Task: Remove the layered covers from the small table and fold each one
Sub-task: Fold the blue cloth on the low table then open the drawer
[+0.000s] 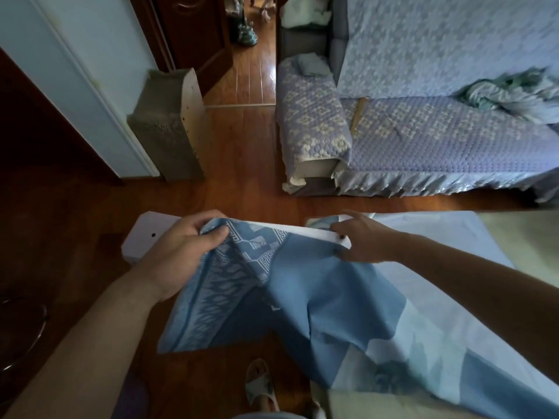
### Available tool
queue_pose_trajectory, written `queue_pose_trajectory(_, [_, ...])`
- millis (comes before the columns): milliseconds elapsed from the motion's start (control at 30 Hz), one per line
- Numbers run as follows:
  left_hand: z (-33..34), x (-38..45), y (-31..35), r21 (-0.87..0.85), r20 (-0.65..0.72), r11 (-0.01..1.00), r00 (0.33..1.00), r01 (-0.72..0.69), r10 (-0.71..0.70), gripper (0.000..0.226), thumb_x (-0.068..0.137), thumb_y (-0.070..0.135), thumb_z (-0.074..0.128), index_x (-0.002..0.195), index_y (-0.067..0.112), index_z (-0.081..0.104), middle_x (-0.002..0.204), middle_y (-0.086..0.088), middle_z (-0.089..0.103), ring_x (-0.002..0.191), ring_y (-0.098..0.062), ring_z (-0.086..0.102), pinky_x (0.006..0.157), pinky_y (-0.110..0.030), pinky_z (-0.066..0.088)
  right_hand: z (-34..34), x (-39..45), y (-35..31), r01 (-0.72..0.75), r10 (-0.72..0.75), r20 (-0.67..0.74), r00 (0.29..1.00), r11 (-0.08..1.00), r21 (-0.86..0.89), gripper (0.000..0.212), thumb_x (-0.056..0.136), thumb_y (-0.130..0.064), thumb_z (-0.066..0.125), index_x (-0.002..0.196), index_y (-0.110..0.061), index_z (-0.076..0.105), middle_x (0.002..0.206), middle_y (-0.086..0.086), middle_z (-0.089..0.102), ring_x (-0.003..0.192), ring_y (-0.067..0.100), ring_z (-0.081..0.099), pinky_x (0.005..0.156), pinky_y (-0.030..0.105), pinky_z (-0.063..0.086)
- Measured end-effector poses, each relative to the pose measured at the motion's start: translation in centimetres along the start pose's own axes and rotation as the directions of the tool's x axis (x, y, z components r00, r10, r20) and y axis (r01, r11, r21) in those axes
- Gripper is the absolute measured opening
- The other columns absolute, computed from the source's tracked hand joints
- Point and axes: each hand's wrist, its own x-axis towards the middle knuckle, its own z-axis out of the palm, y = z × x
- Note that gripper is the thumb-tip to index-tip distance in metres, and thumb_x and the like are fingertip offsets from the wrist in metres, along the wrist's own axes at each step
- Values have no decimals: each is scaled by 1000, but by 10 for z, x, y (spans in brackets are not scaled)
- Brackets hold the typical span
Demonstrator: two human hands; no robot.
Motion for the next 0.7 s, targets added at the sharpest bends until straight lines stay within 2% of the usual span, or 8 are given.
queue_pose_trajectory(67, [0, 4, 10, 22, -58, 999, 998, -25, 26, 26, 102, 14, 53, 89, 19, 74, 88, -8, 75, 82, -21, 72, 80, -39, 55, 6, -12, 13, -1, 7, -99, 995, 998, 60, 27, 79, -38, 76, 92, -27, 55, 88, -12, 55, 88, 16, 56, 114, 41, 32])
queue_pose_trajectory(200, [1, 17, 57, 166, -129, 974, 976, -153, 176, 23, 102, 13, 54, 94, 21, 74, 88, -1, 76, 82, -16, 72, 76, -35, 56, -2, -31, 26, -28, 73, -219, 973, 979, 202, 50, 71, -56, 73, 100, -18, 60, 95, -4, 62, 89, 25, 60, 80, 36, 48])
queue_pose_trajectory(267, [-1, 25, 94, 282, -131, 926, 947, -249, 294, 22, 103, 14, 55, 98, 26, 74, 90, 8, 76, 85, -11, 72, 78, -29, 55, -13, -41, 25, -33, 117, -265, 957, 953, 300, 53, 74, -54, 74, 111, -19, 59, 103, -2, 65, 95, 23, 62, 81, 42, 51])
queue_pose_trajectory(333, [-4, 30, 130, 387, -131, 864, 908, -322, 397, 28, 103, 15, 56, 95, 36, 72, 91, 19, 74, 89, -3, 69, 83, -23, 53, -25, -52, 21, -22, 151, -339, 928, 934, 357, 49, 79, -38, 78, 119, -21, 55, 108, -1, 66, 100, 23, 63, 82, 42, 50])
queue_pose_trajectory(433, [-8, 35, 170, 480, -172, 799, 854, -362, 491, 32, 103, 17, 57, 91, 43, 71, 90, 22, 73, 92, 2, 67, 89, -27, 53, -43, -66, 14, 51, 225, -515, 827, 883, 467, 37, 78, -29, 76, 101, -33, 48, 91, -5, 63, 86, 26, 61, 75, 45, 48])
queue_pose_trajectory(500, [-9, 39, 192, 529, -218, 758, 803, -381, 555, 26, 103, 16, 57, 98, 37, 73, 93, 17, 73, 89, 0, 67, 91, -33, 54, -60, -71, 10, 148, 262, -591, 763, 820, 553, 35, 73, -28, 73, 89, -35, 43, 80, -8, 57, 77, 24, 58, 70, 47, 48])
queue_pose_trajectory(600, [-5, 44, 227, 605, -278, 686, 700, -405, 658, 23, 102, 13, 57, 110, 27, 75, 100, 8, 73, 95, -12, 68, 94, -41, 56, -83, -75, 2, 279, 121, -693, 711, 856, 435, 32, 81, -24, 69, 99, -39, 49, 94, -11, 59, 84, 15, 60, 73, 35, 48])
queue_pose_trajectory(700, [5, 43, 259, 726, -266, 540, 550, -425, 791, 30, 99, 4, 58, 115, 22, 75, 107, -5, 70, 98, -20, 64, 89, -40, 53, -101, -73, 3, 409, -112, -742, 661, 882, 232, 23, 90, -16, 66, 111, -23, 60, 116, -4, 56, 100, 18, 62, 84, 36, 51])
